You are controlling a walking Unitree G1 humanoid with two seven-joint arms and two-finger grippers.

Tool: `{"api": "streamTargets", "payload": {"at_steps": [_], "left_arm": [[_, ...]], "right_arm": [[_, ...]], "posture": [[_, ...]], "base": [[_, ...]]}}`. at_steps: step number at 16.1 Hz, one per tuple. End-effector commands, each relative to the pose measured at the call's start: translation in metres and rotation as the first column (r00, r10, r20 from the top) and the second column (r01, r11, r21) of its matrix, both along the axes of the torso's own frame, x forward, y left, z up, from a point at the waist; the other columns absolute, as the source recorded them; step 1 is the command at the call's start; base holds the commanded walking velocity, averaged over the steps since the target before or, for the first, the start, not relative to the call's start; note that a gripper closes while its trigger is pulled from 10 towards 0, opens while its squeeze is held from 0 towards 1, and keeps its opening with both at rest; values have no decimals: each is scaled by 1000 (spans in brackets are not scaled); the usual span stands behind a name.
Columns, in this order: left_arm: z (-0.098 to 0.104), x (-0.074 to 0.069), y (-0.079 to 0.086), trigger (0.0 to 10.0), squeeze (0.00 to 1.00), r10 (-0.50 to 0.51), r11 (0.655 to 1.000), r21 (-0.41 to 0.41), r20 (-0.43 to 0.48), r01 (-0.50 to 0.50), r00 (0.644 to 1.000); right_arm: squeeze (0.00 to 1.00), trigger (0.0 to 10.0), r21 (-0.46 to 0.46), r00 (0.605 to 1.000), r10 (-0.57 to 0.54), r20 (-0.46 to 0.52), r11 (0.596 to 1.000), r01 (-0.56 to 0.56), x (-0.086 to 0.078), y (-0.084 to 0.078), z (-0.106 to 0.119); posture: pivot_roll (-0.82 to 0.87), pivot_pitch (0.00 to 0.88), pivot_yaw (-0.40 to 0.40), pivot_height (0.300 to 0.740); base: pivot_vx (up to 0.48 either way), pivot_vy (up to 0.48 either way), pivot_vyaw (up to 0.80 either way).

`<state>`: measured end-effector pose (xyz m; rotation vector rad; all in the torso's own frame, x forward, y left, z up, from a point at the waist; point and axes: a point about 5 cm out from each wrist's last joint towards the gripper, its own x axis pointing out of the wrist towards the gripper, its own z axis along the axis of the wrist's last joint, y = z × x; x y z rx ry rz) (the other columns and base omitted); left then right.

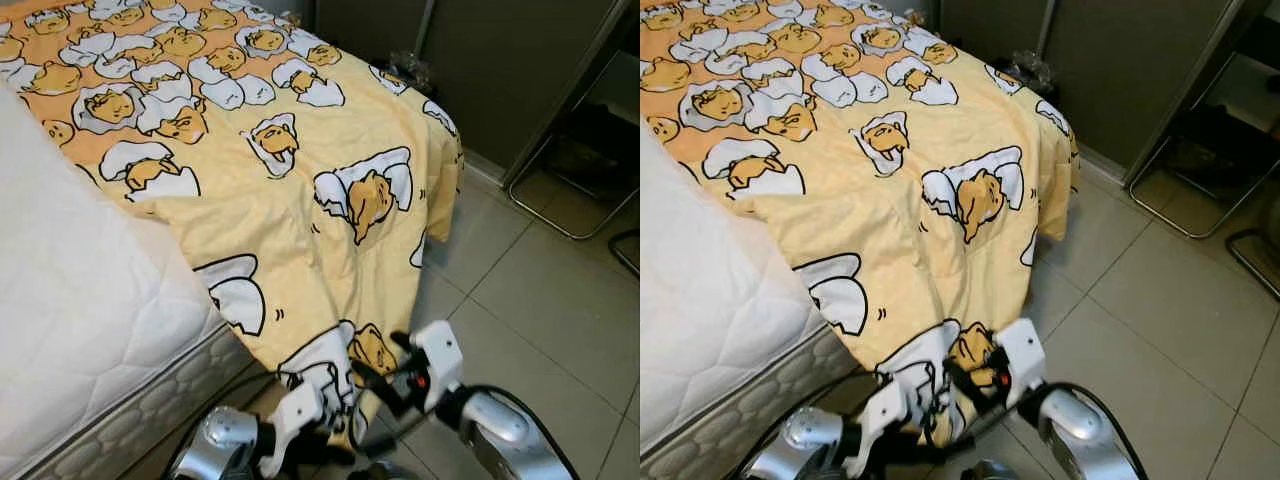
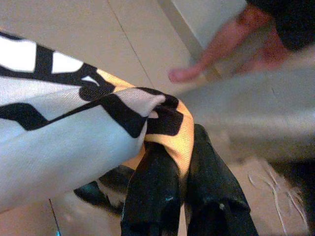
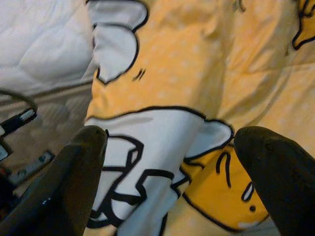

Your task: Clean up the room

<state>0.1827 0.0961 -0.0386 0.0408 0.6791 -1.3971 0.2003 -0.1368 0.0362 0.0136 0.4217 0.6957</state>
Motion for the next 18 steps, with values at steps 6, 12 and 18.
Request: {"api": "streamTargets", "payload": {"at_steps": [6, 12, 18], "left_arm": [[-22, -30, 8, 0, 0, -101, 988, 101, -137, 115, 985], [-42, -47, 15, 10000, 1000, 64, 974, 225, -197, -19, 978], [-58, -81, 36, 10000, 1000, 157, 938, 341, -243, -67, 957]], "right_arm": [[0, 10000, -10, 998, 58, -19, 998, -58, -8, -6, 1], [0, 10000, -12, 997, 69, -26, 998, -69, -10, -6, 1], [0, 10000, -13, 996, 77, -34, 997, -77, -11, -6, 1]], "posture": [[-159, 126, -33, 740], [-159, 123, -33, 740], [-151, 121, -33, 740]], "base": [[0, 0, 0], [0, 0, 0], [0, 0, 0]]}}
